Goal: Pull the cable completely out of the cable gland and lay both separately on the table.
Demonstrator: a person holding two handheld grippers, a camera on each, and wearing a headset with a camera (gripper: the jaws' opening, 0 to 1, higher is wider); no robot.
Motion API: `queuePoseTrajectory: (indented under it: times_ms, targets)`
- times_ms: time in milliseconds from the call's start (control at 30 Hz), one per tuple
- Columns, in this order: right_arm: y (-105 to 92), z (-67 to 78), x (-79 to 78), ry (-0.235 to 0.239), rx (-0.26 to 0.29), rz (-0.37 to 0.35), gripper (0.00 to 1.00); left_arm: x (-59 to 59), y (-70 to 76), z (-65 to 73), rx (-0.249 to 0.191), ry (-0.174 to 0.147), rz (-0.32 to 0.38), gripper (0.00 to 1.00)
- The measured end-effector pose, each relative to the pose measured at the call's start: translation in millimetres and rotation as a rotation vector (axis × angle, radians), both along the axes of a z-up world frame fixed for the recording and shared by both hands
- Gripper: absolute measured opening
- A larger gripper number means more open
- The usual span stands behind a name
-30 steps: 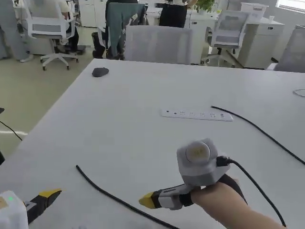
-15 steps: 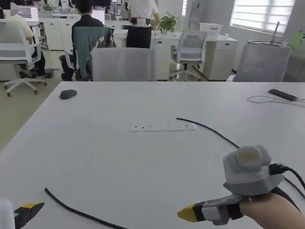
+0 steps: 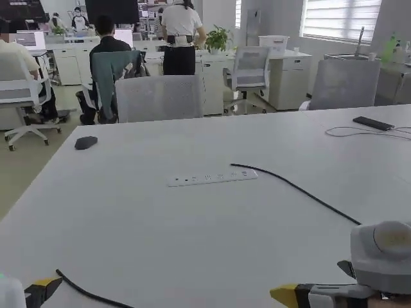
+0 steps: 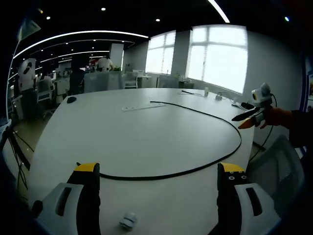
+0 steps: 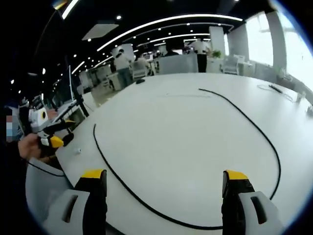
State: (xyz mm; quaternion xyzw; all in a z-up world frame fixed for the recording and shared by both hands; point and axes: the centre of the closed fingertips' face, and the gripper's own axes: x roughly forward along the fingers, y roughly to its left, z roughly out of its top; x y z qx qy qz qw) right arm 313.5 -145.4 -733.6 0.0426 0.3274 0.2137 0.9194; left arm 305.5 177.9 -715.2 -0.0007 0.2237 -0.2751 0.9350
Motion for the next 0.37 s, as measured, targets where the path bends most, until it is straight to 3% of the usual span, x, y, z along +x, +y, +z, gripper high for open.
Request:
queuePoseTrajectory:
  times_ms: [67, 133, 200, 300, 367]
  targets:
    - [-1.7, -0.7, 0.1, 0.002, 0.013, -0.012, 0.99, -1.3, -1.0, -1.5, 0.001, 0.009, 0.005, 1.00]
    - [0.5, -0.9, -0.7, 0.015, 0.040, -0.016, 0.99, -5.3, -3.3, -5.3, -0.004, 0.044, 0.000, 1.00]
    - [1.1, -0.9, -0.5, 0.010, 0.036, -0.012, 0.99, -6.3, -3.4, -5.7, 0.003, 0.043, -0.001, 1.00]
    - [-0.1, -3.3, -0.6, 0.007, 0.010, -0.001, 0.99, -4.8, 0.4, -1.2, 0.009, 0.015, 0.013, 1.00]
    - [1.0, -3.8, -1.0, 0.010, 0.010, 0.007, 0.99, -4.3, 3.1, -1.1, 0.010, 0.018, 0.020, 1.00]
